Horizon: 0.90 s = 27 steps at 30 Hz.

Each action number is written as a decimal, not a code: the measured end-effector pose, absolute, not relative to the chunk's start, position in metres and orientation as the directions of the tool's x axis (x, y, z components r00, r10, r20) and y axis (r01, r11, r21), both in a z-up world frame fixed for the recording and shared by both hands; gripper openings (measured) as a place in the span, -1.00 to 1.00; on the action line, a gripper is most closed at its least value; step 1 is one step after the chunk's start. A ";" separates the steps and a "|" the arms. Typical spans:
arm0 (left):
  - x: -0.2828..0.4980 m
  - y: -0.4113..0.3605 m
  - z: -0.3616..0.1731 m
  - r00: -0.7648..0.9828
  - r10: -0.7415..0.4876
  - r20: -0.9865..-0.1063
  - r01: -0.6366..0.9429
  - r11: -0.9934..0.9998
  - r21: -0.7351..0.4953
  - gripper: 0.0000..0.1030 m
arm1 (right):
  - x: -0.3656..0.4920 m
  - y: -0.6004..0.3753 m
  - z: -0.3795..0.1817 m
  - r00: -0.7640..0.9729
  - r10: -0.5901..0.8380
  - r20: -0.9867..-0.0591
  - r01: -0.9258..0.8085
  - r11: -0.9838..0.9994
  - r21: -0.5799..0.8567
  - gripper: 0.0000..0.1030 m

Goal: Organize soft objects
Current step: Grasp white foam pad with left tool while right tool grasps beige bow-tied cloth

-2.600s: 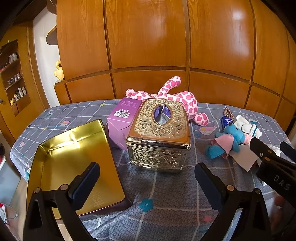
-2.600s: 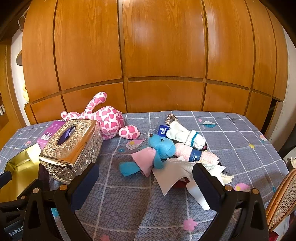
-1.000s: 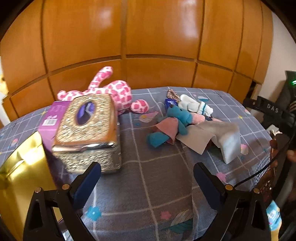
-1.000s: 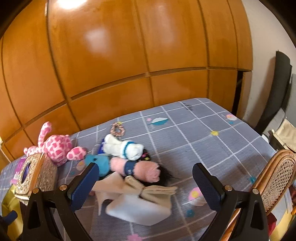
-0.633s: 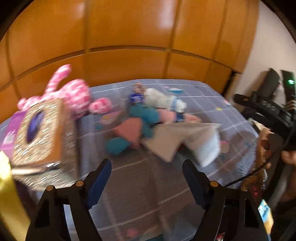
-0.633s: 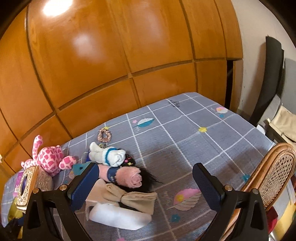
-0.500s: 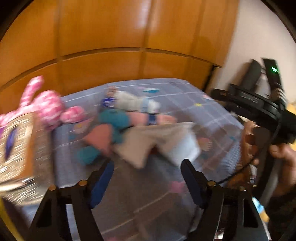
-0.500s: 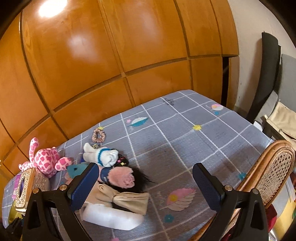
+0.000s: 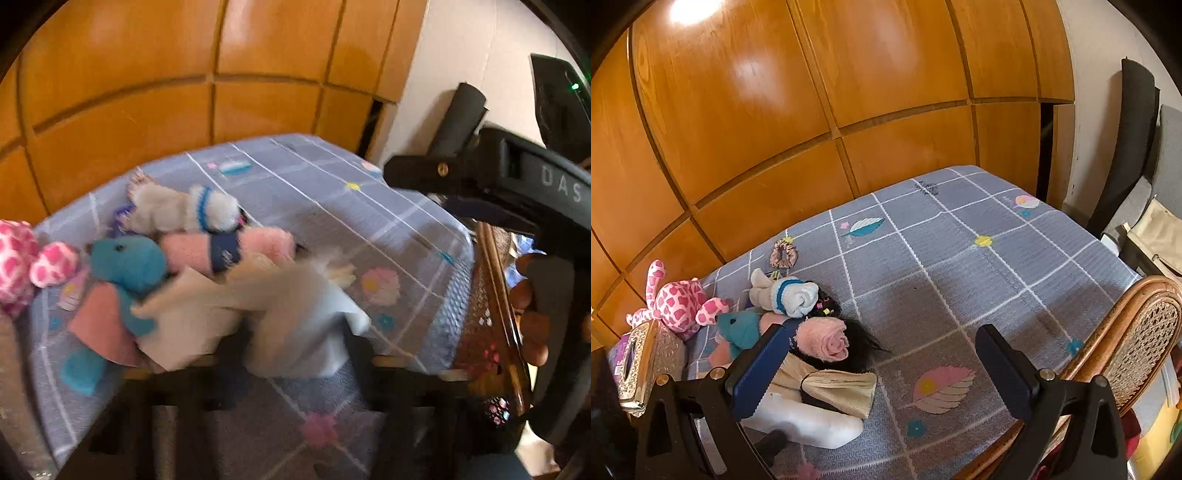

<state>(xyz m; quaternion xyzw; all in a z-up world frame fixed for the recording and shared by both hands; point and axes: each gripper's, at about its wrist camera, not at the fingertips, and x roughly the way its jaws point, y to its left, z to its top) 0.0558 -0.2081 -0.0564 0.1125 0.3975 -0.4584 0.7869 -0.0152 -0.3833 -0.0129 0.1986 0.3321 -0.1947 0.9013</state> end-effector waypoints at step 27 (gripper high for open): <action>0.010 -0.026 -0.040 0.378 -0.642 -0.667 0.608 0.715 -0.344 -0.52 | 0.031 -0.310 -0.048 0.587 0.157 -0.795 0.216 0.915 0.340 0.73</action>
